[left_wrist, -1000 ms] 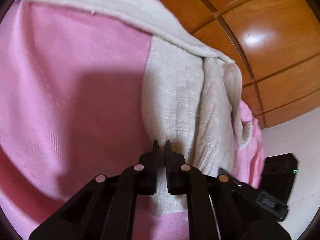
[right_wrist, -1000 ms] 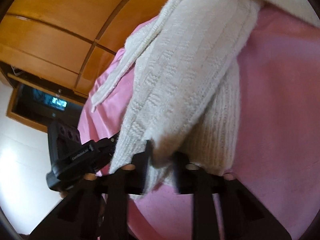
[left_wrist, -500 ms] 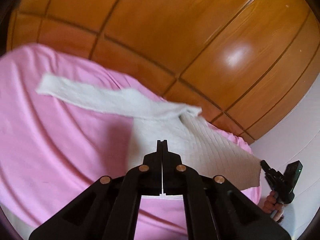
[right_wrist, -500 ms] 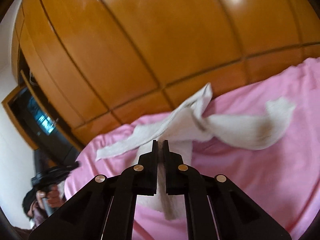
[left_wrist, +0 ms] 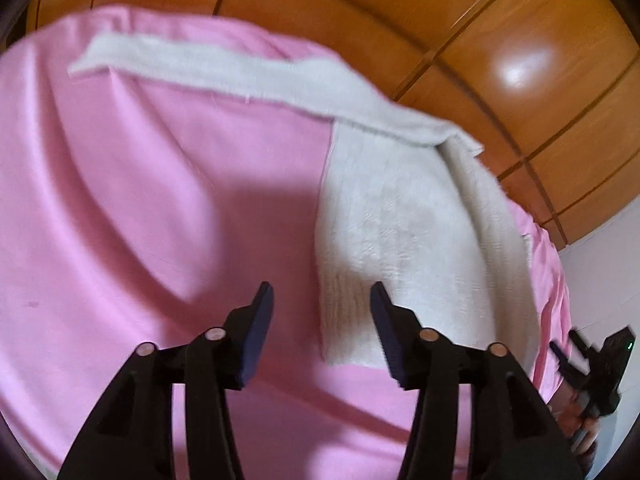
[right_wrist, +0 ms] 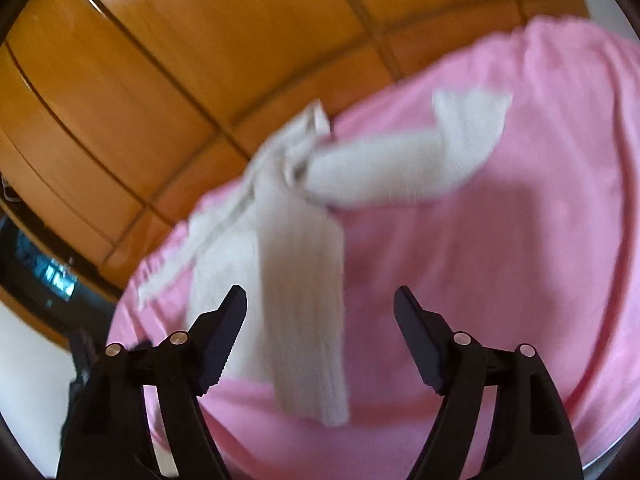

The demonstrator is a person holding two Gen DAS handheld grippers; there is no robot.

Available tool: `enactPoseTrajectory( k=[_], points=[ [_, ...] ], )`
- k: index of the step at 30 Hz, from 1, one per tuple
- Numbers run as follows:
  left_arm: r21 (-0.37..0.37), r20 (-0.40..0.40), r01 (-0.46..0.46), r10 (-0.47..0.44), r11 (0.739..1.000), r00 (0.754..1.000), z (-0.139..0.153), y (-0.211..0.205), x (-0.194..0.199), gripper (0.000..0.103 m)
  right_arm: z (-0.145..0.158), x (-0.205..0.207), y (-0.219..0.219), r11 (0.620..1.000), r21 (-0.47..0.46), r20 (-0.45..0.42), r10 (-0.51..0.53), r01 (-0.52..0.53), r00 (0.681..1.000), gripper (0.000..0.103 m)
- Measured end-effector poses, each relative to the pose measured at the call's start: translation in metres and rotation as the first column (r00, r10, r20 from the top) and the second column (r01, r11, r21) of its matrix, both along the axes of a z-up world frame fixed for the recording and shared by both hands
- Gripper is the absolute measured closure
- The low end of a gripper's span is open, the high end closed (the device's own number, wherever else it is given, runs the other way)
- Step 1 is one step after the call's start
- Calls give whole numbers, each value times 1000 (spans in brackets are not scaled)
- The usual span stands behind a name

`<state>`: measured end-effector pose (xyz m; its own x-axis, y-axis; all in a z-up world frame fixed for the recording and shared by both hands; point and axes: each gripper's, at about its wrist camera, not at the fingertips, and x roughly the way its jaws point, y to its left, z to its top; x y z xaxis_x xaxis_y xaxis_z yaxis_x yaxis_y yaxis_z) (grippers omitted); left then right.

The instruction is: Fold small clothes

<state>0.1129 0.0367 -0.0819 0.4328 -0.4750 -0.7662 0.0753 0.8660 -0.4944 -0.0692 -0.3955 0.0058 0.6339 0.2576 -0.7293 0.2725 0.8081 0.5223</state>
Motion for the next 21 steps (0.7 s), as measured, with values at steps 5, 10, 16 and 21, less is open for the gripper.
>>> enactPoseTrajectory(
  k=[5, 10, 16, 21],
  points=[
    [-66, -44, -11, 8, 998, 999, -32, -10, 21, 72, -43, 20, 13, 996, 92, -68, 25, -19, 997, 59],
    [-118, -29, -5, 2, 993, 1000, -19, -13, 25, 100, -25, 41, 42, 991, 19, -56, 130, -129, 990, 92],
    [-143, 123, -1, 19, 990, 992, 72, 19, 2, 100, 73, 36, 32, 988, -83, 156, 145, -133, 977, 98],
    [-116, 184, -4, 25, 993, 983, 135, 47, -36, 101, 134, 8, 22, 987, -118, 267, 135, -107, 954, 98]
  ],
)
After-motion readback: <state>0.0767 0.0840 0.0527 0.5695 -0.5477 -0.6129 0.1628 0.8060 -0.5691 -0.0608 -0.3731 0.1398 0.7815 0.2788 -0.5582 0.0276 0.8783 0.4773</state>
